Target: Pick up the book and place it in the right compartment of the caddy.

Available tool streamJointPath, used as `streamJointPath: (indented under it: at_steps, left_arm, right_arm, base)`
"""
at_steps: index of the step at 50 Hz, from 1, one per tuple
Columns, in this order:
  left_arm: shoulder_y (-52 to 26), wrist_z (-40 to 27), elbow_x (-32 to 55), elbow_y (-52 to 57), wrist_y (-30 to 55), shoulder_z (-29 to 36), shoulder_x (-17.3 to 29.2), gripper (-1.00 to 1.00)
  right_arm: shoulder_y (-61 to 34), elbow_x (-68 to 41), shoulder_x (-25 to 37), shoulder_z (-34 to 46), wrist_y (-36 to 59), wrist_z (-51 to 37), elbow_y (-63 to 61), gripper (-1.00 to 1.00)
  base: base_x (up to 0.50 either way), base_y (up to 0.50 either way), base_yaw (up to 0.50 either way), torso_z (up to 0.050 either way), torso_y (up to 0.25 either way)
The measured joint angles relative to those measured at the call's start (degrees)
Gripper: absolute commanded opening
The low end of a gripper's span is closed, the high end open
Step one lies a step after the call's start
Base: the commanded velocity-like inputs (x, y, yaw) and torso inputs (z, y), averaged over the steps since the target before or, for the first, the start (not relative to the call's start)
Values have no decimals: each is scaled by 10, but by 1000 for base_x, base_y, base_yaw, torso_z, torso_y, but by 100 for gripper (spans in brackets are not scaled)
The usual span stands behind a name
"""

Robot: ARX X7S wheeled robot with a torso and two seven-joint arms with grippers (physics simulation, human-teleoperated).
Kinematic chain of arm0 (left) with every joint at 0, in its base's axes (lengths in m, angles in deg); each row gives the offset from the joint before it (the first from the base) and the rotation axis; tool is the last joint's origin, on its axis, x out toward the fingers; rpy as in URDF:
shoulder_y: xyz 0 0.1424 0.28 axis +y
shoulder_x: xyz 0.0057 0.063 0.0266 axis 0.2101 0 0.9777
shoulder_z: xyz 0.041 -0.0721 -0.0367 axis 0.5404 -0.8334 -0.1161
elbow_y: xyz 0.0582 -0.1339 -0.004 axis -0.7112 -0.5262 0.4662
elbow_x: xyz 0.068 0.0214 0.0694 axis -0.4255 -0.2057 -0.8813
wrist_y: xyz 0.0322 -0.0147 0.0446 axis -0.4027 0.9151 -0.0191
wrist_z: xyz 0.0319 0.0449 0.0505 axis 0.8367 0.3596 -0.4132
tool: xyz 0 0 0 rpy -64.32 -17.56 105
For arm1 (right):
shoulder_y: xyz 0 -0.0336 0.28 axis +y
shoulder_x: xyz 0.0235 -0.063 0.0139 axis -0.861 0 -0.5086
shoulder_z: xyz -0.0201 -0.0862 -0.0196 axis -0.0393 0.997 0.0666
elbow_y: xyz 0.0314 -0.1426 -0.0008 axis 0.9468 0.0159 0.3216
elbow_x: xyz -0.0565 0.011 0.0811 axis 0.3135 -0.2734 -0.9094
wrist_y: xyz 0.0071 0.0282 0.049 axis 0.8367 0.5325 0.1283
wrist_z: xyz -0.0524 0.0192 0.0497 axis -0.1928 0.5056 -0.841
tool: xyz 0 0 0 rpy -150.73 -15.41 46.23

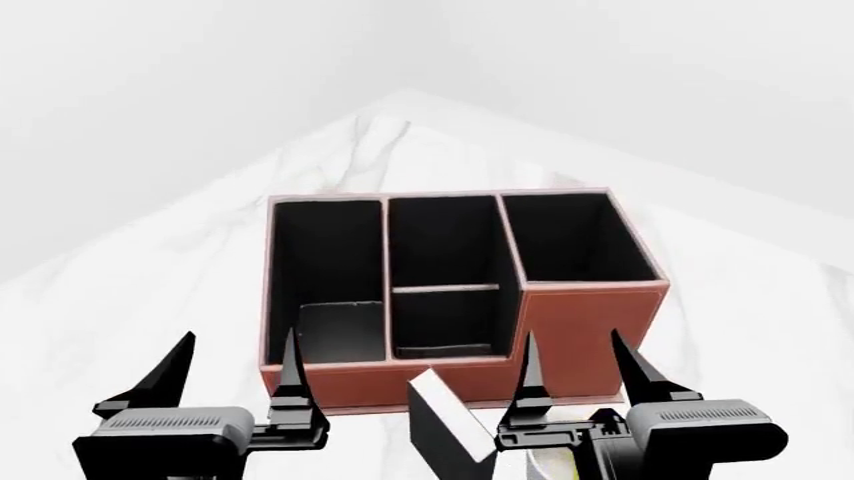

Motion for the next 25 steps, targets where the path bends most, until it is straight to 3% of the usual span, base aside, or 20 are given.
streamJointPath:
  at_steps: [25]
  left_arm:
    - [-1,-5,2,1,-2,3,5,100]
  right_arm:
    - [5,-3,7,2,-8,-4,-10,100]
  base:
    - [22,16,0,0,0]
